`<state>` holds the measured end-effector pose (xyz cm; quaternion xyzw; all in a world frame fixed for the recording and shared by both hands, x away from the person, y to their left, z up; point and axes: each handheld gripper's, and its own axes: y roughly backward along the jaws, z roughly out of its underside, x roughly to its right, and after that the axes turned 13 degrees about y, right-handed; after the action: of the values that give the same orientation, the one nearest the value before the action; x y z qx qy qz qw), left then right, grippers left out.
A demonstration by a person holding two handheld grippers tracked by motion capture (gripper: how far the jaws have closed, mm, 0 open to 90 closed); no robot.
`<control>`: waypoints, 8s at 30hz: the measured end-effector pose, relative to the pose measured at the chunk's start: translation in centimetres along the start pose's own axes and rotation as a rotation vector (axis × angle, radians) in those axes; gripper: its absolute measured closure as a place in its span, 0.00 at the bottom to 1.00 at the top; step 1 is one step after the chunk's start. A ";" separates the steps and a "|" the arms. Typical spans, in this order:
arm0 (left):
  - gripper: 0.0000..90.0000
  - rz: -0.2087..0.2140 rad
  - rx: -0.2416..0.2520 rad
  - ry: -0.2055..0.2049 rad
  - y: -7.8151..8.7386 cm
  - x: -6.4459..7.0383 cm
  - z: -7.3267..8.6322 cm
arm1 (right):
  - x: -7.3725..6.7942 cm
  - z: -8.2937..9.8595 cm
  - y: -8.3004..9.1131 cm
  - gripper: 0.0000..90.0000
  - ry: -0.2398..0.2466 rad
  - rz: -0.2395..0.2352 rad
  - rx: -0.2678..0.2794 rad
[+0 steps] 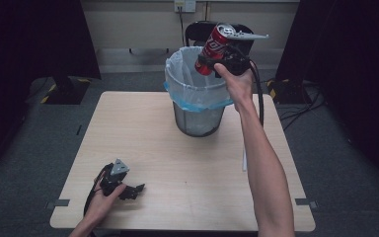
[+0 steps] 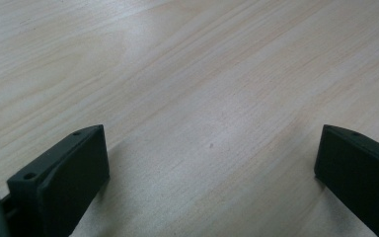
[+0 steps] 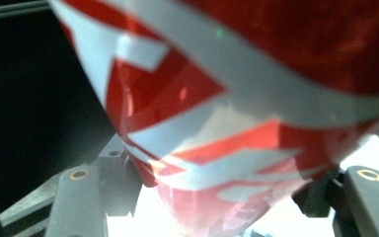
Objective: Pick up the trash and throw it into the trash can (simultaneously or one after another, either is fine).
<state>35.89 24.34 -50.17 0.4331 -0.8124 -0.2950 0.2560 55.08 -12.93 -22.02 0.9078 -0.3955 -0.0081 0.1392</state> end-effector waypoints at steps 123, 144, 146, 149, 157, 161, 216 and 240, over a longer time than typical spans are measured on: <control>0.00 0.001 -0.006 -0.003 0.0 0.0 0.0 | -2.8 29.8 11.4 0.67 -0.127 0.109 -0.527; 0.00 0.002 -0.006 -0.003 0.0 0.0 0.0 | -3.2 30.0 10.9 0.89 -0.096 0.206 -0.608; 0.00 0.002 -0.006 -0.002 0.0 0.0 0.0 | -3.2 30.0 10.9 0.89 -0.110 0.213 -0.608; 0.00 0.002 -0.005 -0.002 0.0 0.0 0.0 | -3.3 29.9 10.8 0.89 -0.115 0.224 -0.614; 0.00 0.002 -0.005 -0.002 0.0 0.0 0.0 | -3.0 30.0 10.9 0.90 -0.151 0.231 -0.601; 0.00 0.001 -0.005 -0.002 0.0 0.0 0.0 | -2.8 30.0 11.0 0.91 -0.170 0.239 -0.593; 0.00 0.001 -0.006 -0.003 0.0 0.0 0.0 | -1.2 22.8 13.1 0.91 -0.226 0.405 -0.315; 0.00 0.001 -0.006 -0.003 0.0 0.0 0.0 | -1.3 18.2 13.6 0.91 -0.191 0.462 -0.177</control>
<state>35.88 24.37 -50.15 0.4315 -0.8121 -0.2977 0.2562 42.23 -25.33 -36.15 0.7728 -0.6015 -0.0963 0.1781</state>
